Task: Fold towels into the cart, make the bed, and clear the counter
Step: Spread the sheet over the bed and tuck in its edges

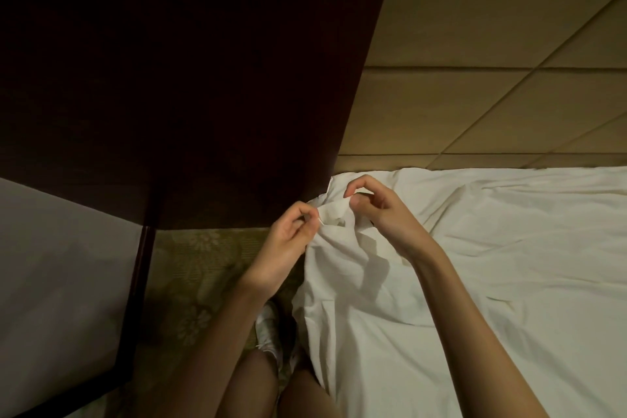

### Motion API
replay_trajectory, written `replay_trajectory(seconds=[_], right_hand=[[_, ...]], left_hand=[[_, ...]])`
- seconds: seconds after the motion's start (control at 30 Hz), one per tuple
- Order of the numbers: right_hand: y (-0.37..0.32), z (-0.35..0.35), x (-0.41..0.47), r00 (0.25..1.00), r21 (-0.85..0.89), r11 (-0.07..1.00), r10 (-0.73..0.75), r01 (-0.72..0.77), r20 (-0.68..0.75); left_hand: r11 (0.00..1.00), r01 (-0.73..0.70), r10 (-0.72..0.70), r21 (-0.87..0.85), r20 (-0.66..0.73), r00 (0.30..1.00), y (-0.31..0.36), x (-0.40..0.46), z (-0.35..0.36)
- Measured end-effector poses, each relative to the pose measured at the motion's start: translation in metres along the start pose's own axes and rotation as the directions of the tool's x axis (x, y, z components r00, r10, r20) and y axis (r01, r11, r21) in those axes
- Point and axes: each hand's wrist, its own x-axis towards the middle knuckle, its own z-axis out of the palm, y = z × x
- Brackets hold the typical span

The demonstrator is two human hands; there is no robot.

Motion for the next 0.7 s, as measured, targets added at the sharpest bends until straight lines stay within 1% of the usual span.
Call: replay_trajectory(seconds=[0.1,0.2,0.27,0.33,0.37,0.47,0.6,0.7], right_hand=[[0.007,0.000,-0.001,1.000,0.008,1.000,0.009,-0.009,-0.026],[0.013,0.002,-0.002,0.998,-0.010,0.999,-0.040,0.039,-0.054],[0.020,0.004,-0.002,0.997,-0.109,0.992,-0.068,0.063,-0.039],[0.029,0.005,-0.002,0.999,-0.221,0.974,-0.044,0.043,-0.001],[0.034,0.006,-0.002,1.000,-0.249,0.968,-0.022,0.024,0.012],[0.045,0.009,-0.002,0.999,-0.272,0.962,0.032,-0.023,0.030],[0.051,0.011,0.005,0.995,-0.339,0.939,0.080,-0.057,0.056],[0.058,0.012,0.012,0.989,-0.466,0.884,0.106,-0.048,0.099]], left_hand=[[1.000,-0.018,0.016,-0.024,-0.073,0.997,-0.005,-0.002,0.000],[0.993,-0.083,0.095,0.079,-0.169,0.981,-0.004,0.001,-0.002],[0.979,-0.128,0.159,0.159,-0.201,0.967,0.001,0.004,-0.005],[0.962,-0.165,0.214,0.219,-0.227,0.950,0.006,0.006,-0.010],[0.955,-0.176,0.233,0.238,-0.240,0.942,0.007,0.007,-0.013],[0.942,-0.182,0.264,0.283,-0.286,0.921,0.008,0.007,-0.023],[0.935,-0.175,0.276,0.307,-0.328,0.903,0.007,0.006,-0.035],[0.933,-0.157,0.274,0.324,-0.357,0.893,0.004,0.005,-0.042]])
